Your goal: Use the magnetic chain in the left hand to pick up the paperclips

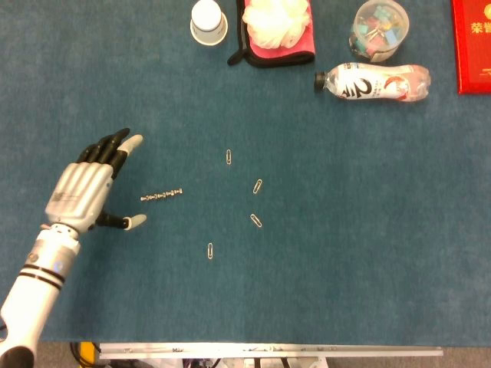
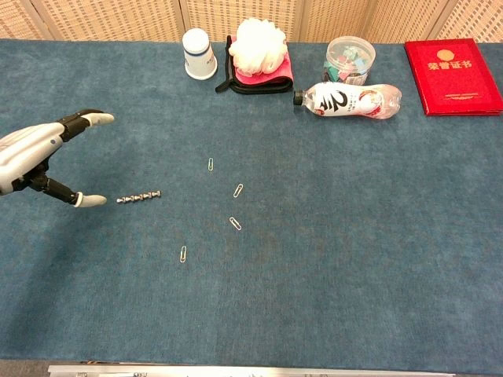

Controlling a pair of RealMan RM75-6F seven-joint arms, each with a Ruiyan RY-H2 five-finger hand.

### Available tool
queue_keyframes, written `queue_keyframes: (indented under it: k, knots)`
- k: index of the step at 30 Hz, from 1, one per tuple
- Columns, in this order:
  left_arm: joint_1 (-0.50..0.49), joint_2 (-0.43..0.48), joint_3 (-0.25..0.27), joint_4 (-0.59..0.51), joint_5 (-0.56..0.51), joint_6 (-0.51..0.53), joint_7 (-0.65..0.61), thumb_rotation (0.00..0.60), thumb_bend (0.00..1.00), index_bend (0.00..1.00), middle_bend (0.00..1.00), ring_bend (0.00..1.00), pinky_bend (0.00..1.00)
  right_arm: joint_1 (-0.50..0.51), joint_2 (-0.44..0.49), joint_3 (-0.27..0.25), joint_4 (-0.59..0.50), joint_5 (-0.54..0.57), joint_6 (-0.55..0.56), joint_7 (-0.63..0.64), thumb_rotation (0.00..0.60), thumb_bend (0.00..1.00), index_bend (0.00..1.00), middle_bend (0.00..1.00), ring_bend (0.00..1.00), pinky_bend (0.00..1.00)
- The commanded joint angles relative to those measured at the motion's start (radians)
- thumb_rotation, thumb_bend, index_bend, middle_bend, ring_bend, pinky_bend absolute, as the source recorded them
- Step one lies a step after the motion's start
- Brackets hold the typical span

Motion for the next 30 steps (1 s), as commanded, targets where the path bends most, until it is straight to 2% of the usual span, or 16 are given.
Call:
queue_keyframes:
  k: [1, 13, 22, 30]
  knots:
    - [-0.030, -0.038, -0.008, 0.034, -0.042, -0.029, 0.031, 0.600, 0.02, 0.00, 0.00, 0.00, 0.09, -0.005, 0.006, 0.002, 0.000, -0.001, 0.007, 0.011, 0.600, 0.00, 0.01, 0.08, 0.06, 0.33]
    - [-0.087, -0.131, 0.005, 0.141, -0.165, -0.078, 0.103, 0.600, 0.02, 0.00, 0.00, 0.00, 0.09, -0.015, 0.020, 0.009, 0.005, 0.000, 0.024, 0.050, 0.600, 0.00, 0.01, 0.08, 0.06, 0.33]
    - [-0.116, -0.175, -0.002, 0.201, -0.236, -0.077, 0.137, 0.600, 0.02, 0.00, 0.00, 0.00, 0.09, -0.019, 0.020, 0.010, 0.005, -0.004, 0.029, 0.050, 0.600, 0.00, 0.01, 0.08, 0.06, 0.33]
    - [-0.113, -0.230, 0.001, 0.258, -0.206, -0.006, 0.153, 0.600, 0.02, 0.00, 0.00, 0.00, 0.05, -0.018, 0.019, 0.013, 0.005, -0.001, 0.025, 0.050, 0.600, 0.00, 0.01, 0.08, 0.06, 0.33]
